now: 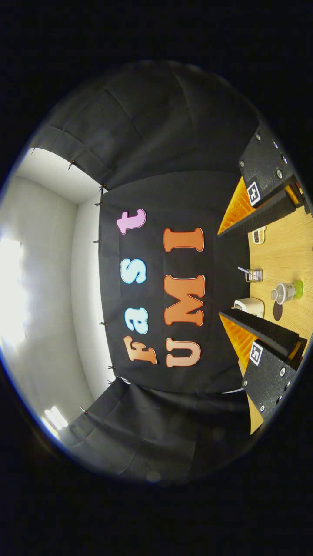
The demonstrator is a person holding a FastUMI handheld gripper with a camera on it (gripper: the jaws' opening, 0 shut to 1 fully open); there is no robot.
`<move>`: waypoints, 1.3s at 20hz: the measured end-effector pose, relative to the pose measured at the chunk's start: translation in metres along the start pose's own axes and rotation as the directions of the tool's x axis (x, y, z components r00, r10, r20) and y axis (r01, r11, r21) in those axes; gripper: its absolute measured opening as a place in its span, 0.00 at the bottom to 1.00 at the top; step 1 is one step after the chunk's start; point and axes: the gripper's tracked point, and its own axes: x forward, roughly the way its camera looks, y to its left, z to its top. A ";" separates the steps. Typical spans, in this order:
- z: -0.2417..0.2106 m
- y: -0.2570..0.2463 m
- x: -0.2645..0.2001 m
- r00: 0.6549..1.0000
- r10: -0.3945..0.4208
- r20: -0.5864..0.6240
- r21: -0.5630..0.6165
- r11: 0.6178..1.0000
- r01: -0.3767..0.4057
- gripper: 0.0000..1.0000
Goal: Take the bottle from table, then pour the juice into the cup, finally place the bottle on the coaster
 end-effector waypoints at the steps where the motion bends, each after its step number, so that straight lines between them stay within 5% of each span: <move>1: -0.001 0.002 0.000 1.000 0.003 -0.002 0.001 1.000 -0.003 0.97; 16: -0.026 0.013 0.028 1.000 0.031 -0.002 0.054 0.998 -0.031 0.97; 26: -0.096 0.010 0.066 0.994 0.033 -0.103 0.060 0.998 -0.027 0.97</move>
